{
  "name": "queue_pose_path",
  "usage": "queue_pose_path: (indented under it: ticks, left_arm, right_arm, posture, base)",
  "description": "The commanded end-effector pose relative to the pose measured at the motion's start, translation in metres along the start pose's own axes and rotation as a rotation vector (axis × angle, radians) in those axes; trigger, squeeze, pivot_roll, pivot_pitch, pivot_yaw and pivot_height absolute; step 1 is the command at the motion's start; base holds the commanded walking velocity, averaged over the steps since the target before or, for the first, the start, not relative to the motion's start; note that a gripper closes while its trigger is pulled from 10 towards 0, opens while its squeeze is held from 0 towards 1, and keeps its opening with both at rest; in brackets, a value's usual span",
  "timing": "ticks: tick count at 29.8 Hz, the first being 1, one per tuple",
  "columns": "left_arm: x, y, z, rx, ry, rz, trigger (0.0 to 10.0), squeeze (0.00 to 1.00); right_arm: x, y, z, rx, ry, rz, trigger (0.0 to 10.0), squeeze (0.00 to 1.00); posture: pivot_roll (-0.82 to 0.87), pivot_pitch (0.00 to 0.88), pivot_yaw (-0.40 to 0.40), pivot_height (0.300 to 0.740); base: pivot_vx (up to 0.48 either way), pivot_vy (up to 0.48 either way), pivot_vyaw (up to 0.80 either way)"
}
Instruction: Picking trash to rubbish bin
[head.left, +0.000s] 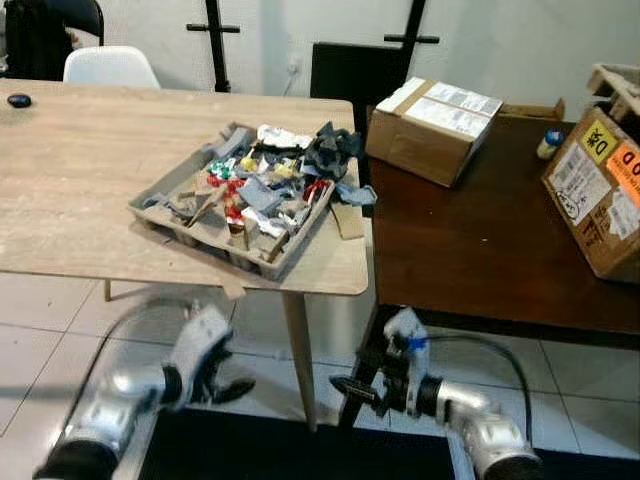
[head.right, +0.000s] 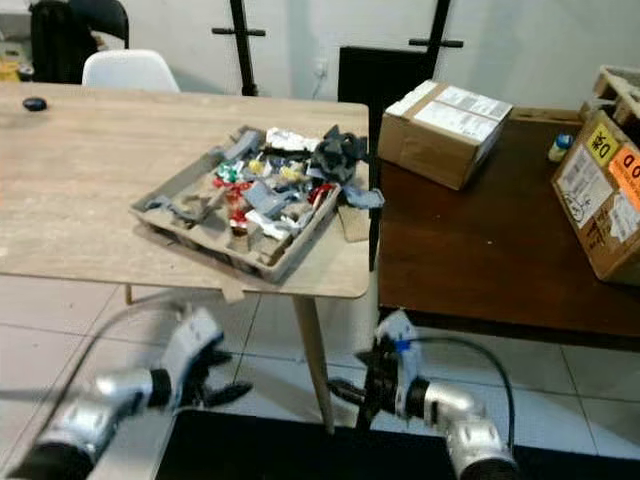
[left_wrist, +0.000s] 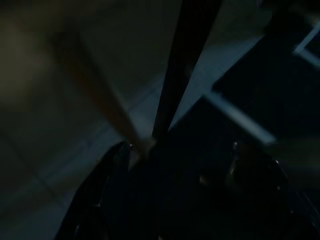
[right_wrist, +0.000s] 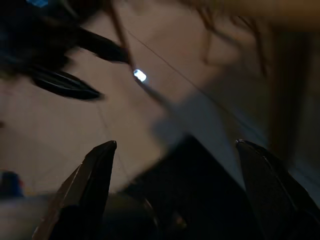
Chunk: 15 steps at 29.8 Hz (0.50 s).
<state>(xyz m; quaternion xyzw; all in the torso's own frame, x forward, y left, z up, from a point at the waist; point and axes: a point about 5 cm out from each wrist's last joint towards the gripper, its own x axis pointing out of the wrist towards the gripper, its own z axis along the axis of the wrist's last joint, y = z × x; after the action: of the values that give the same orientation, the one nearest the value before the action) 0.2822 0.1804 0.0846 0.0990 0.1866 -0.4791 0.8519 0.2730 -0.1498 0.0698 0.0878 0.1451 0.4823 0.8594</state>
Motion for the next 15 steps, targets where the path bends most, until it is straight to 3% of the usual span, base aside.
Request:
queue_pose_path:
  ticks: [1,2,4,5,6,9,11,12,13,14,15]
  left_arm:
    - [-0.005,0.004,0.011,0.019,-0.030,-0.003,10.0,0.00]
    - [-0.008,0.005,0.020,0.039,-0.054,-0.002,10.0,0.00]
    - [-0.021,0.017,0.078,0.107,-0.232,0.040,10.0,0.00]
    - [-0.025,0.017,0.092,0.115,-0.275,0.034,10.0,0.00]
    - [-0.025,0.017,0.092,0.115,-0.275,0.034,10.0,0.00]
    - [-0.032,0.014,0.117,0.149,-0.347,0.011,10.0,0.00]
    - [-0.035,0.017,0.136,0.210,-0.421,0.094,10.0,0.00]
    - [-0.035,0.017,0.136,0.210,-0.421,0.094,10.0,0.00]
    - [-0.036,0.022,0.145,0.226,-0.463,0.165,10.0,0.00]
    - [-0.036,0.022,0.145,0.226,-0.463,0.165,10.0,0.00]
    - [-0.035,0.036,0.156,0.276,-0.497,0.353,10.0,0.00]
  right_arm:
    - [0.001,0.004,0.011,0.013,-0.039,0.051,10.0,0.00]
    - [0.001,0.006,0.018,0.010,-0.061,0.072,10.0,0.00]
    - [-0.002,0.011,0.059,-0.008,-0.195,0.134,10.0,0.00]
    - [-0.003,0.013,0.070,-0.015,-0.228,0.157,10.0,0.00]
    - [-0.003,0.013,0.070,-0.015,-0.228,0.157,10.0,0.00]
    - [-0.006,0.022,0.095,-0.031,-0.303,0.216,10.0,0.00]
    - [-0.006,0.023,0.113,-0.065,-0.360,0.188,10.0,0.00]
    - [-0.006,0.023,0.113,-0.065,-0.360,0.188,10.0,0.00]
    - [-0.006,0.021,0.119,-0.081,-0.377,0.157,10.0,0.00]
    - [-0.006,0.021,0.119,-0.081,-0.377,0.157,10.0,0.00]
    - [-0.002,0.015,0.127,-0.113,-0.397,0.081,10.0,0.00]
  posture:
    - [0.08,0.089,-0.018,0.740]
    - [0.08,0.089,-0.018,0.740]
    - [0.09,0.088,-0.019,0.740]
    - [0.09,0.088,-0.017,0.740]
    - [0.09,0.088,-0.017,0.740]
    - [0.09,0.089,-0.016,0.740]
    - [0.09,0.092,-0.014,0.740]
    - [0.09,0.092,-0.014,0.740]
    - [0.09,0.092,-0.014,0.740]
    - [0.09,0.092,-0.014,0.740]
    - [0.09,0.093,-0.014,0.740]
  base:
    - [0.000,0.000,0.00]
    - [0.000,0.000,0.00]
    - [0.000,0.000,0.00]
    - [0.000,0.000,0.00]
    - [0.000,0.000,0.00]
    - [0.000,0.000,0.00]
    - [0.000,0.000,0.00]
    - [0.000,0.000,0.00]
    - [0.000,0.000,0.00]
    - [0.000,0.000,0.00]
    - [0.000,0.000,0.00]
